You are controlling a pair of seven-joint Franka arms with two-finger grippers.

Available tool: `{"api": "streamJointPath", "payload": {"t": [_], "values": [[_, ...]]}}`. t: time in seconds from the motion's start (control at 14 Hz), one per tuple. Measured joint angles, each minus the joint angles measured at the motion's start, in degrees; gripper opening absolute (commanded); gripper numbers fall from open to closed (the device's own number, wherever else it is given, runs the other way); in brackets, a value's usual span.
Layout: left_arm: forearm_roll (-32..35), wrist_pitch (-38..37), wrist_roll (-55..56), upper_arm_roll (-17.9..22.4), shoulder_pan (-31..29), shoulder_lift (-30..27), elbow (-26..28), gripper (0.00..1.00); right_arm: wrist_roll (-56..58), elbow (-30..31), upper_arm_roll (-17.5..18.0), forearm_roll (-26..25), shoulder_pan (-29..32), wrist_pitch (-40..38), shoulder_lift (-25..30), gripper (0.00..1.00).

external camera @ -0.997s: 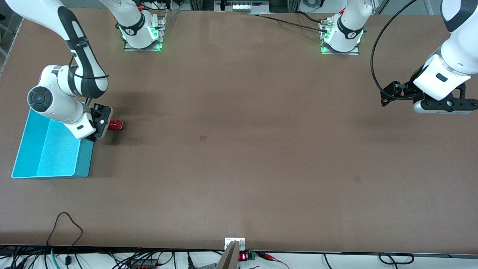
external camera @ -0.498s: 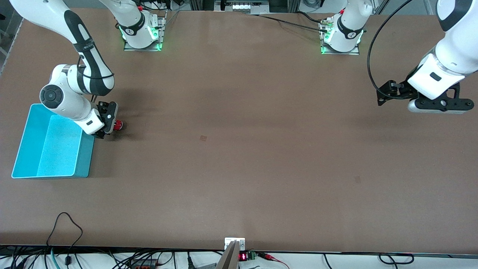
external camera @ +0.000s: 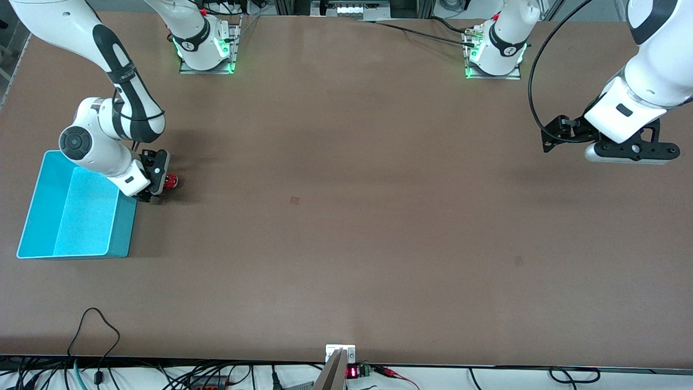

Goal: Wind red beetle toy and store in blue box
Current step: 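Lower the right gripper and grasp the red car, then lift the car with the right gripper and lower it into the box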

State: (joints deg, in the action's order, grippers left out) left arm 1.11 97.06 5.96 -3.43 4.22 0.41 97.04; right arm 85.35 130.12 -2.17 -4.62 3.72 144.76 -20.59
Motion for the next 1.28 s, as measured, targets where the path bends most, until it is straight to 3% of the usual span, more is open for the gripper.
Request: {"api": "streamJointPath", "payload": {"t": [0.21, 0.28, 0.43, 0.78, 1.28], "values": [[0.0, 0.0, 0.0, 0.0, 0.0, 0.0, 0.0, 1.0, 0.0, 0.1, 0.0, 0.0, 0.0, 0.0, -0.7, 0.67], [0.0, 0.0, 0.0, 0.0, 0.0, 0.0, 0.0, 1.0, 0.0, 0.1, 0.0, 0.0, 0.0, 0.0, -0.9, 0.34], [0.0, 0.0, 0.0, 0.1, -0.1, 0.0, 0.0, 1.0, 0.0, 0.1, 0.0, 0.0, 0.0, 0.0, -0.9, 0.23], [0.0, 0.0, 0.0, 0.3, -0.1, 0.0, 0.0, 1.0, -2.7, -0.7, 0.0, 0.7, 0.0, 0.5, 0.3, 0.12], [0.0, 0.0, 0.0, 0.2, -0.1, 0.0, 0.0, 1.0, -31.1, -7.6, 0.5, 1.2, -2.8, 0.7, 8.7, 0.11]]}}
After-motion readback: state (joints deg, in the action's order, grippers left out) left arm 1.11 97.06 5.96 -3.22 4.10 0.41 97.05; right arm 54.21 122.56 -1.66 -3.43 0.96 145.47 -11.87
